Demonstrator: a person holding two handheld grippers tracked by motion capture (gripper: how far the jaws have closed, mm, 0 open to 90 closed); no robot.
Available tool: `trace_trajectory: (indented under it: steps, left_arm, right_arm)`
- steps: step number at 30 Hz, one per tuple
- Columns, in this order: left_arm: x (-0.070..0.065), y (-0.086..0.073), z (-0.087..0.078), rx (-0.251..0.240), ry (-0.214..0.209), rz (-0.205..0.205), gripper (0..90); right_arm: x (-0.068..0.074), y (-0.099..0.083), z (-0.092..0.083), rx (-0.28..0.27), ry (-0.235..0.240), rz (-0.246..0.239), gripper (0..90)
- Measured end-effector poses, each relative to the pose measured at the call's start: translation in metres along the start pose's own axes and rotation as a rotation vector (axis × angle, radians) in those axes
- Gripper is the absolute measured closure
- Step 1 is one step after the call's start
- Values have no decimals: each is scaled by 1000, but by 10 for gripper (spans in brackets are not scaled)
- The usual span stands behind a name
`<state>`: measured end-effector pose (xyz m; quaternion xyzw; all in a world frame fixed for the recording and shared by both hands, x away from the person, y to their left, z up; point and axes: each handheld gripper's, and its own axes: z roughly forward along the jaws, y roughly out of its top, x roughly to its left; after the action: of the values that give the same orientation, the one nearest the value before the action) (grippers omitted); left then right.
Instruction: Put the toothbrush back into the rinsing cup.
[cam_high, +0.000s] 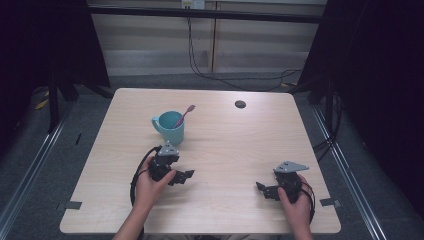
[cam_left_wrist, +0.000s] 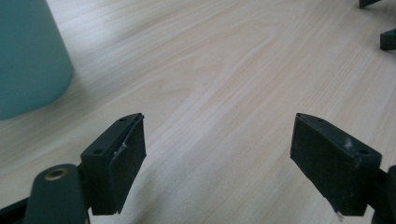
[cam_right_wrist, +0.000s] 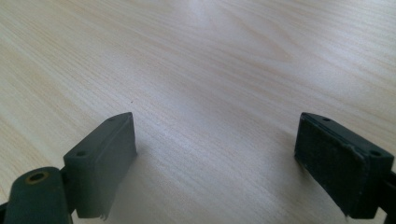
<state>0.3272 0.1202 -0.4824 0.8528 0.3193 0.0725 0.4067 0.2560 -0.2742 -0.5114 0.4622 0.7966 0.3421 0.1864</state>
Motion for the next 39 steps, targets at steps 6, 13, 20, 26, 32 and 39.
trace_trajectory:
  steps: [6, 13, 20, 26, 32, 39]
  left_arm:
    - [-4, -10, 8, 20, -13, 4, 182]
    - [-5, -15, 11, 33, -16, 23, 183]
    - [-7, -20, 13, 50, -2, 57, 183]
    - [-10, -22, 15, 53, 13, 105, 167]
    - [-12, -25, 16, 36, 19, 130, 156]
    - [-12, -25, 15, 36, 22, 127, 154]
  right_arm:
    - [0, 0, 0, 0, 0, 0, 121]
    - [0, 0, 0, 0, 0, 0, 121]
    - [0, 0, 0, 0, 0, 0, 120]
    - [0, 0, 0, 0, 0, 0, 120]
    - [0, 0, 0, 0, 0, 0, 121]
    - [0, 0, 0, 0, 0, 0, 121]
